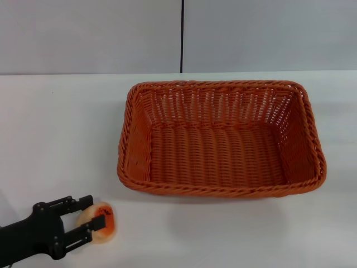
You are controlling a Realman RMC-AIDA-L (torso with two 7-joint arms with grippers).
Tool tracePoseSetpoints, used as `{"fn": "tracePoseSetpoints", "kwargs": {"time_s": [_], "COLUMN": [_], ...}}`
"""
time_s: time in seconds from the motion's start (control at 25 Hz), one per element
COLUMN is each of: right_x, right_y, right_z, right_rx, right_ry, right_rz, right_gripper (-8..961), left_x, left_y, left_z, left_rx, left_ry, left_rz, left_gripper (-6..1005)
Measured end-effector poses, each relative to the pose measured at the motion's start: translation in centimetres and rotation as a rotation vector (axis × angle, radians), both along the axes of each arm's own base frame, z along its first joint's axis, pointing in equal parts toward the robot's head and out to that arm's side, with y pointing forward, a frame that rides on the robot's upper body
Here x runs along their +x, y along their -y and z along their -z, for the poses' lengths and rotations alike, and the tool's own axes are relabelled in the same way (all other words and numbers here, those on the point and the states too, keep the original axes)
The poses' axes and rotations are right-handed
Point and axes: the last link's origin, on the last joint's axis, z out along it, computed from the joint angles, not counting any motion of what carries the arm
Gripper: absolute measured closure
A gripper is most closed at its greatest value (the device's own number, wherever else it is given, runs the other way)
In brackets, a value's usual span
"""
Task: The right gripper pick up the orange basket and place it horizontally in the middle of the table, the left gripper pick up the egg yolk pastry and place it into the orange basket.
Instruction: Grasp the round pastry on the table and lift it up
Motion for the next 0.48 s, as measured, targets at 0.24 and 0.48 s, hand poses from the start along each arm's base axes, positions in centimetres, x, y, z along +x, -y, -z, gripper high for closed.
{"fn": "tracePoseSetpoints", "kwargs": {"time_s": [0.24,0.48], "right_x": [-0.06,-0.11], "right_y": [-0.28,-0.48], "right_z": [0.03,0.2], "right_rx": [-0.005,-0.007], "right_ry": [0.008,0.03], "right_rz": [0.002,0.009], "right_gripper": [442,442], "left_x": [0.05,0.42], "left_y": [-0.08,-0.72], "left_z": [0.32,0.63], "left_rx": [-0.008,-0.008], "left_ry": [0.0,-0.015], "left_rz": [-0.002,0.036], "left_gripper": [430,616]}}
